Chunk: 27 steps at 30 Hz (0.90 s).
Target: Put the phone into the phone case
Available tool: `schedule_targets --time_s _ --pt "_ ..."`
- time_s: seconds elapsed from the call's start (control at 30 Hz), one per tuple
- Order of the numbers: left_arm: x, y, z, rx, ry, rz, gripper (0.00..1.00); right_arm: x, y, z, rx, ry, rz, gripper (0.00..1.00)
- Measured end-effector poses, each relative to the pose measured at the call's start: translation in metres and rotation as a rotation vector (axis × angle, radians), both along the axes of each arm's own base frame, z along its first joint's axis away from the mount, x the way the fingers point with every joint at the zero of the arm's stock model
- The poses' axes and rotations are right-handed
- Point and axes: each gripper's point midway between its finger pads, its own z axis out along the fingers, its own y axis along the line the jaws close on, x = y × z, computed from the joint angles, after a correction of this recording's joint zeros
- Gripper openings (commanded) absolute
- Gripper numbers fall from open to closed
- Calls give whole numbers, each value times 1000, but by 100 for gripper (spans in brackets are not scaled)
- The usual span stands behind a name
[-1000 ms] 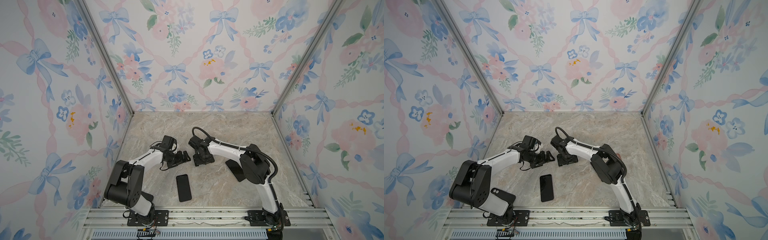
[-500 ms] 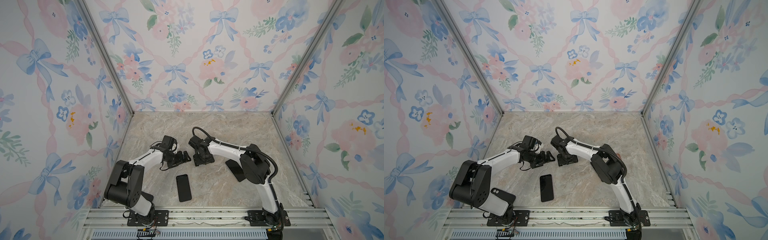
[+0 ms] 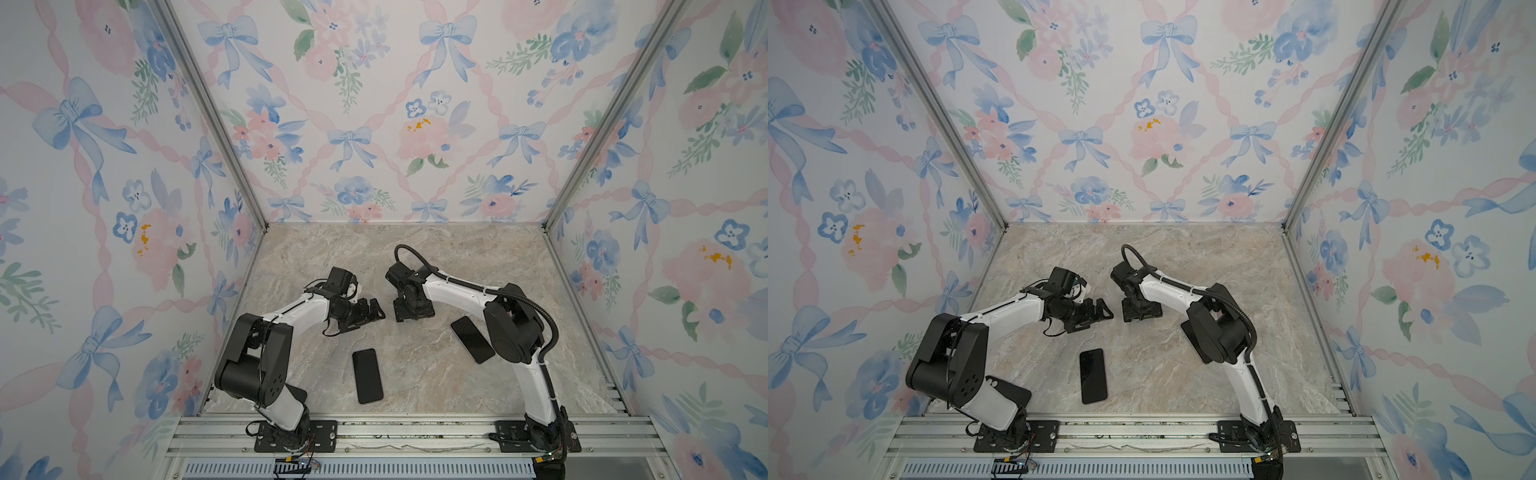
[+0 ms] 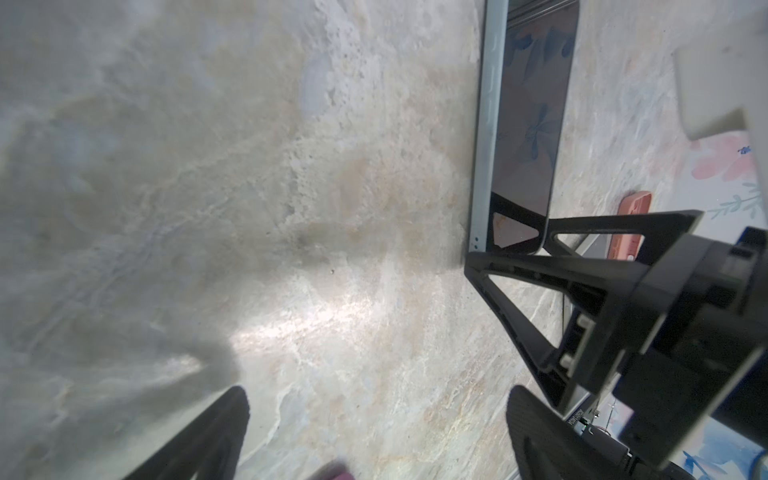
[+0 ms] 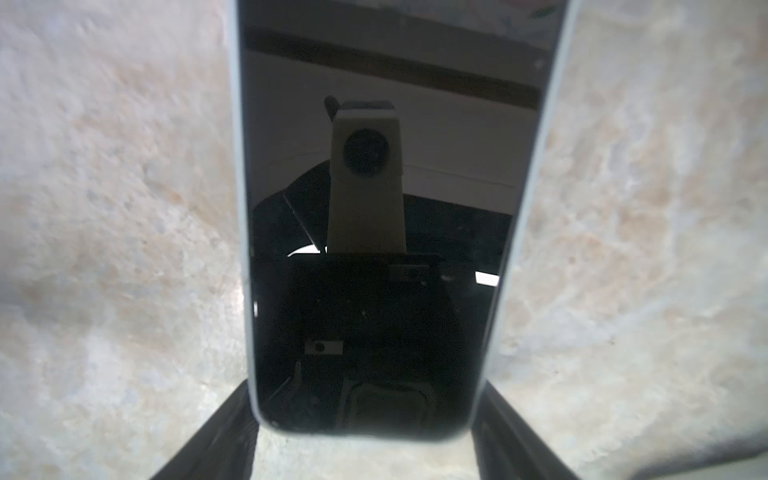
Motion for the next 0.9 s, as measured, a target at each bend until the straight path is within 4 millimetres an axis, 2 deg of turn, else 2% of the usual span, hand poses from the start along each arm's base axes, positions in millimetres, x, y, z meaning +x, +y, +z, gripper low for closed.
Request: schedule_targets --time_s 0.23,0.37,0.6,0.9 --pt "14 -7 -1 -11 5 -7 98 43 -7 26 46 -67 -56 54" --pt "24 -11 -3 -16 10 -16 98 72 -14 33 58 -96 -82 54" --pt "43 -20 -6 -33 12 -26 98 105 -27 22 43 -92 -108 54" --pt "53 -27 -7 -56 18 -36 98 118 -31 -1 23 -55 -108 54"
